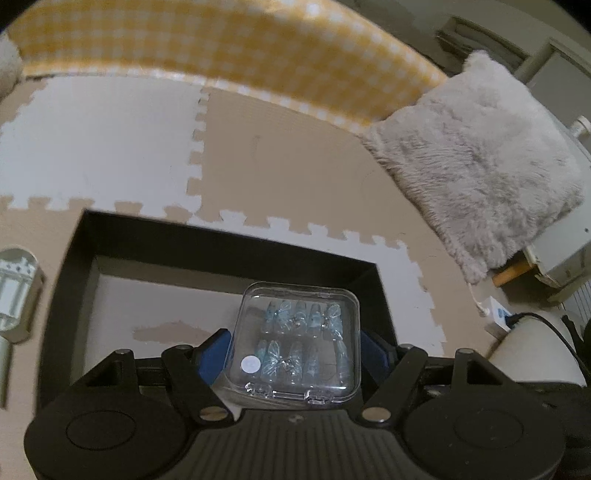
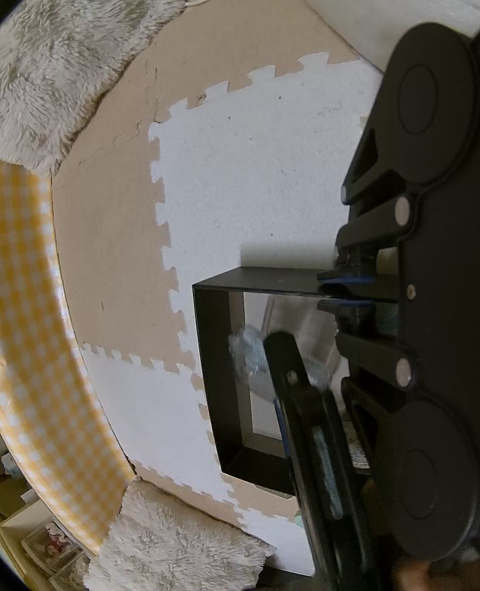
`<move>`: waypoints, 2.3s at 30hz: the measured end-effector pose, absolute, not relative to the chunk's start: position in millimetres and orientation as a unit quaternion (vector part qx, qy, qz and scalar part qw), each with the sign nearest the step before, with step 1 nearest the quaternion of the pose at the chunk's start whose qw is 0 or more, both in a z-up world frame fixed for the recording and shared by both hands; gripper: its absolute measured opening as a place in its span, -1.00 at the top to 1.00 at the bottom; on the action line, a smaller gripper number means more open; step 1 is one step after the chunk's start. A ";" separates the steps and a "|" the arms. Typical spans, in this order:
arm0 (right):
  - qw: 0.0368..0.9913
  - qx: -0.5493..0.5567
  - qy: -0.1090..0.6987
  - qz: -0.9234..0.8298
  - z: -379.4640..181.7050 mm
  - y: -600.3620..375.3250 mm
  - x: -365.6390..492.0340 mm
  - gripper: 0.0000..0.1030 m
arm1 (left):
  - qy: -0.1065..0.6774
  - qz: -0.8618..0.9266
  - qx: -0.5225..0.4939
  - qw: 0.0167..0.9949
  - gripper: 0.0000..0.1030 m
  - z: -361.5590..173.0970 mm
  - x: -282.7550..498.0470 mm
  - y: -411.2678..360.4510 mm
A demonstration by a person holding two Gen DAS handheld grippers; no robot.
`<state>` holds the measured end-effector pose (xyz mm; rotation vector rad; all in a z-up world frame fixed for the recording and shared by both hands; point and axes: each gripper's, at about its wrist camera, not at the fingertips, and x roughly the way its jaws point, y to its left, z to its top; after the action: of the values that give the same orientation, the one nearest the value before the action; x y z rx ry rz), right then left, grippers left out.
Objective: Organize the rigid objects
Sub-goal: 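Carry the clear pill case with the left gripper into the box and release, then move the left gripper to the pink tube with white cap and grasp it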
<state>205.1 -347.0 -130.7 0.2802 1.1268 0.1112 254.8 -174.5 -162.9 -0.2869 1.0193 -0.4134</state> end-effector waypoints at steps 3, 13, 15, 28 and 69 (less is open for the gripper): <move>0.835 0.132 0.532 0.054 -131.1 -347.6 204.9 0.82 | 0.484 -0.186 -0.153 0.841 -0.46 -172.0 260.1 -176.1; 0.835 0.129 0.532 0.055 -130.9 -347.2 204.7 0.82 | 0.488 -0.186 -0.166 0.836 -0.47 -181.4 266.9 -189.2; 0.835 0.130 0.532 0.056 -131.1 -348.0 204.9 0.82 | 0.490 -0.189 -0.164 0.835 -0.47 -181.7 266.7 -187.8; 0.834 0.135 0.533 0.055 -132.1 -348.2 205.1 0.81 | 0.500 -0.175 -0.126 0.838 -0.62 -166.4 262.4 -173.2; 0.831 0.136 0.536 0.052 -133.5 -348.9 206.1 0.80 | 0.428 -0.152 -0.014 0.891 -1.00 -59.4 180.9 -43.4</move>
<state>206.1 -348.9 -133.5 0.2892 1.1375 0.1110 180.9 -43.4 -59.4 -0.0290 0.8875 -0.3153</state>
